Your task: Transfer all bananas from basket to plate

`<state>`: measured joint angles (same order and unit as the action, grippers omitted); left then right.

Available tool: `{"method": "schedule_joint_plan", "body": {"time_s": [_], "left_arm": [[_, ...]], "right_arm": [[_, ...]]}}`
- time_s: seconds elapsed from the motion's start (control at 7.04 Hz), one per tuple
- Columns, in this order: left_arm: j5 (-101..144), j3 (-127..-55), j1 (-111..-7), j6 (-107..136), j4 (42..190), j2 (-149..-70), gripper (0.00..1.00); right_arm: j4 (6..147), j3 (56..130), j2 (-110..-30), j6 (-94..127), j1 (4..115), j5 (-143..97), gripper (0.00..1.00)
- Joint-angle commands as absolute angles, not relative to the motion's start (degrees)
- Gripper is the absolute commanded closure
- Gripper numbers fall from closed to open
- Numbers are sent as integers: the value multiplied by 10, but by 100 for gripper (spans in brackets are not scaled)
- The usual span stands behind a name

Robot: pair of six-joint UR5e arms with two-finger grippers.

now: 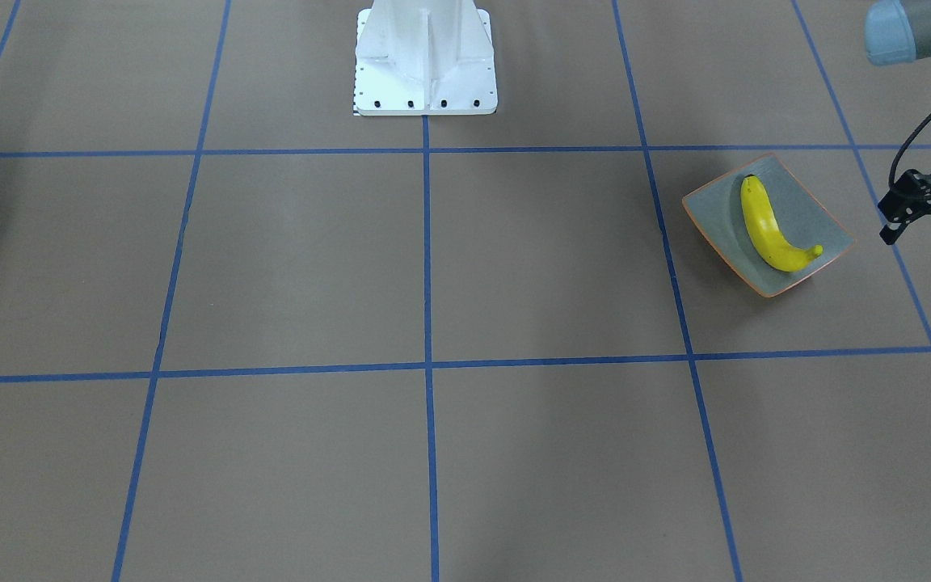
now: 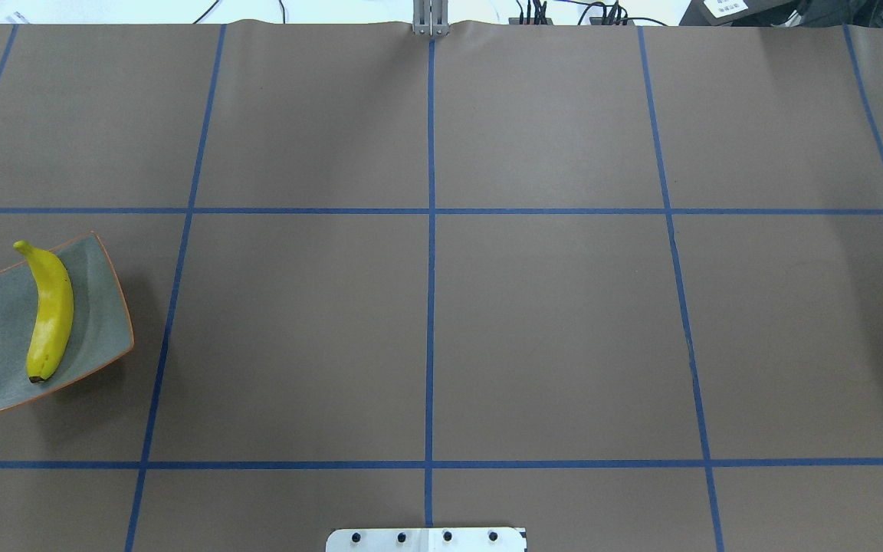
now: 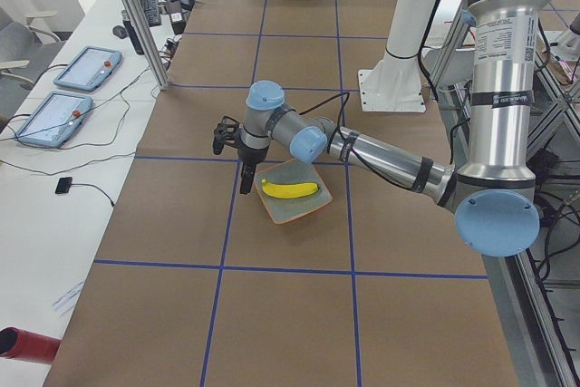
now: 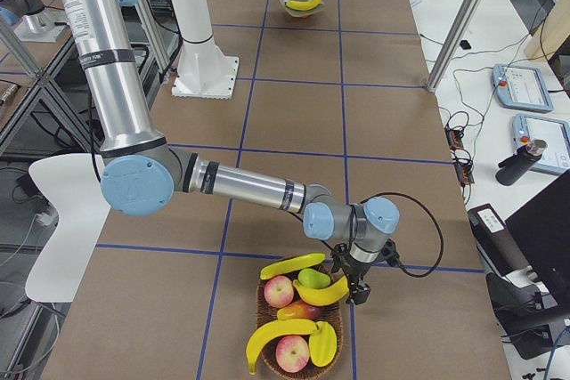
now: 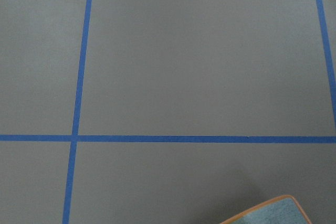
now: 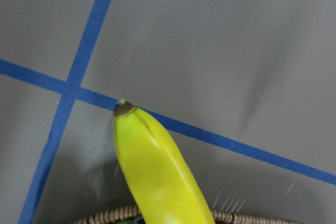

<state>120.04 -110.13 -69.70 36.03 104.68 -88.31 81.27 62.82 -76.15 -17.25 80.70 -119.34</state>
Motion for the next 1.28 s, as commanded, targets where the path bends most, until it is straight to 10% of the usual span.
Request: {"method": "schedule_joint_plan", "body": {"time_s": [0.0,0.85,1.14], "left_arm": [[1201,-1101,-697,360,1047,-883,0],[1201,-1104,-697,360,1047,-885,0],[1201,-1104,-698,360,1047,-884,0]], "right_arm": [[813,628,-760,-173,804,-1181,0],[812,599,-748,-186,798,-1181,11],[812,597,-747,-202,797,-1182,80]]}}
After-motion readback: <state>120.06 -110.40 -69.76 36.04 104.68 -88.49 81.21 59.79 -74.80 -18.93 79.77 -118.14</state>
